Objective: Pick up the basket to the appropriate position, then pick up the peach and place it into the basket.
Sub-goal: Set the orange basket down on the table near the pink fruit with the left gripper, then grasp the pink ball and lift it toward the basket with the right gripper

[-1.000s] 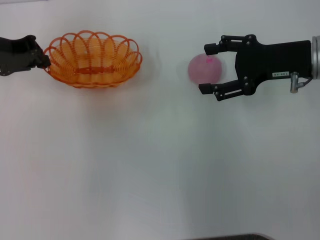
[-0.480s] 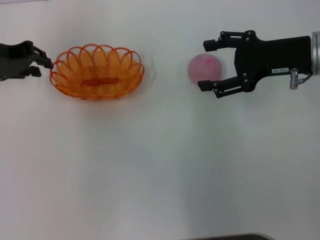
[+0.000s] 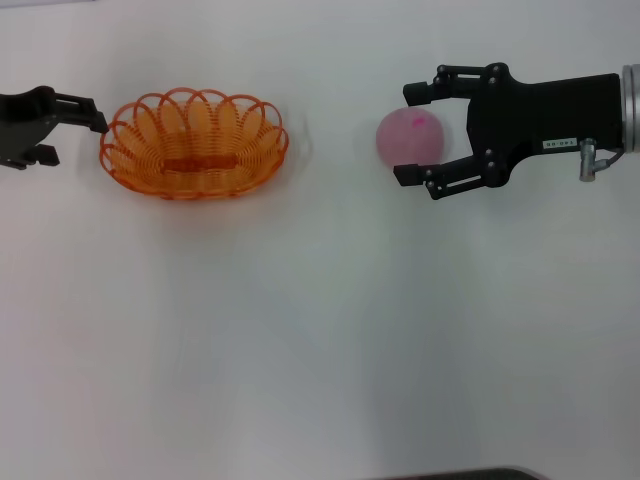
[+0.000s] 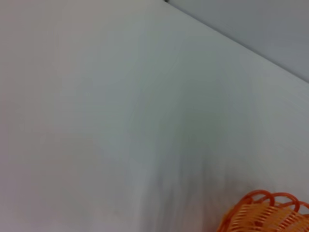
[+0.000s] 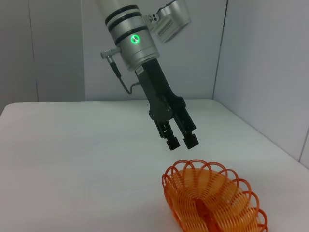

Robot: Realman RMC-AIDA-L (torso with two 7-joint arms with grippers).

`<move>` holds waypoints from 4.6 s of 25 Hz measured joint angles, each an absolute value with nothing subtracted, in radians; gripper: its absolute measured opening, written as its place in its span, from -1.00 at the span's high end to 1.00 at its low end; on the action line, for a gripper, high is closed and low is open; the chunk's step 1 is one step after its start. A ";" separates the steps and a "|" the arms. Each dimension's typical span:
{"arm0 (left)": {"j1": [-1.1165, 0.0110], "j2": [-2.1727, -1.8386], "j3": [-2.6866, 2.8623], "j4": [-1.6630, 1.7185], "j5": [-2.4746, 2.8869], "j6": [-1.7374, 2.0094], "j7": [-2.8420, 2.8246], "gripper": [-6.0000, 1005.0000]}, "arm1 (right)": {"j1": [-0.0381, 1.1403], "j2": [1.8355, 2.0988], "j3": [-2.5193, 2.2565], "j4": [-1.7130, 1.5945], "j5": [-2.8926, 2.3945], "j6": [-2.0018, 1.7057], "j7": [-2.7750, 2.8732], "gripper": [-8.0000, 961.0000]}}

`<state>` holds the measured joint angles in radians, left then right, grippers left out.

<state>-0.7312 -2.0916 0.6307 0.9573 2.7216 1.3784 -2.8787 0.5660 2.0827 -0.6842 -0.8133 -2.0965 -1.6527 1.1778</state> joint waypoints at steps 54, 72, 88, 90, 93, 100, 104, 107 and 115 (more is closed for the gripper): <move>-0.476 -2.166 0.748 1.164 2.372 1.683 -1.688 -0.60 | 0.564 2.084 -0.702 -0.571 -1.973 -1.450 1.461 -0.97; -0.406 -2.164 0.631 0.853 2.051 1.623 -1.441 -0.60 | 0.545 2.087 -0.654 -0.573 -1.960 -1.431 1.466 -0.97; -0.395 -2.166 0.630 0.721 2.000 1.545 -1.343 -0.59 | 0.574 2.091 -0.706 -0.571 -1.931 -1.427 1.367 -0.97; -0.394 -2.166 0.630 0.721 2.000 1.545 -1.343 -0.59 | 0.573 2.088 -0.705 -0.580 -1.900 -1.436 1.362 -0.97; -0.393 -2.166 0.632 0.718 2.002 1.543 -1.343 -0.59 | 0.586 2.082 -0.708 -0.656 -1.864 -1.487 1.383 -0.97; -0.390 -2.166 0.621 0.703 1.987 1.558 -1.343 -0.59 | 0.605 2.074 -0.734 -0.843 -1.885 -1.532 1.515 -0.97; -0.388 -2.166 0.620 0.695 1.975 1.554 -1.341 -0.59 | 0.594 2.071 -0.735 -0.887 -1.888 -1.540 1.547 -0.97; -0.387 -2.166 0.620 0.689 1.963 1.551 -1.341 -0.59 | 0.586 2.070 -0.735 -0.906 -1.890 -1.542 1.560 -0.97; -0.387 -2.166 0.618 0.668 1.957 1.544 -1.336 -0.59 | 0.637 2.060 -0.787 -1.049 -2.066 -1.544 1.748 -0.97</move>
<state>-0.3873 -2.1660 0.6181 0.6682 1.9574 1.5437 -1.3363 0.6368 2.0596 -0.7875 -1.0486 -2.0660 -1.5442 1.7482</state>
